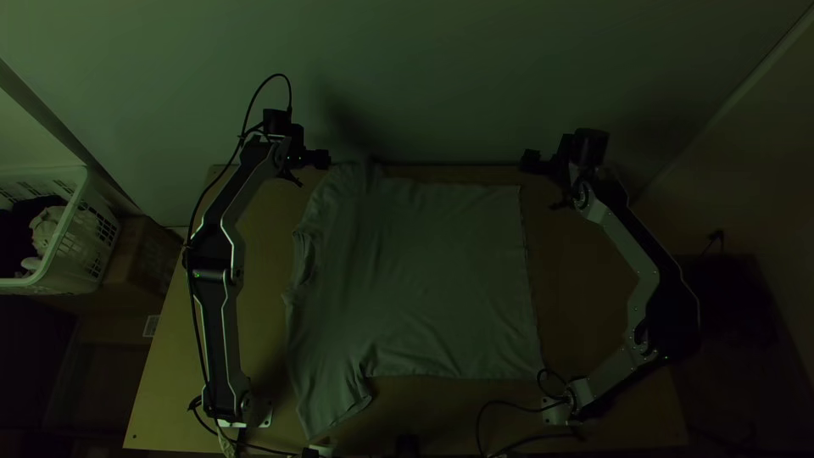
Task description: Fold the t-shirt
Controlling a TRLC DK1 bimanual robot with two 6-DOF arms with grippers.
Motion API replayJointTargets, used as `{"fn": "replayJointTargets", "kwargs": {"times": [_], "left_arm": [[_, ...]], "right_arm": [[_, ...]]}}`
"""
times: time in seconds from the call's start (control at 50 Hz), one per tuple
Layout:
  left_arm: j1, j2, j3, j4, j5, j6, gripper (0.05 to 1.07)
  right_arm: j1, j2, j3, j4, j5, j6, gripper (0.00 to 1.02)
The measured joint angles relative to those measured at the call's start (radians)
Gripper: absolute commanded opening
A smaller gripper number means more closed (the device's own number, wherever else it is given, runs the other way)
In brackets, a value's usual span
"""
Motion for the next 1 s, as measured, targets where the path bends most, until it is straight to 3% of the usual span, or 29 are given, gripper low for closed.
{"fn": "replayJointTargets", "kwargs": {"times": [0.58,0.66,0.94,1.0], "left_arm": [[-0.020,0.134,0.023,-0.006,-0.001,0.023,1.01],[-0.024,0.142,0.026,-0.006,-0.001,0.027,0.95],[-0.032,0.174,0.038,-0.002,-0.003,0.046,0.95],[-0.032,0.177,0.042,-0.002,-0.004,0.046,0.81]], "right_arm": [[0.000,0.098,0.085,-0.109,0.000,0.057,0.99],[0.000,0.101,0.089,-0.115,0.000,0.058,0.99],[0.000,0.102,0.095,-0.131,0.000,0.069,0.98],[0.000,0.102,0.096,-0.133,0.000,0.072,0.95]]}}
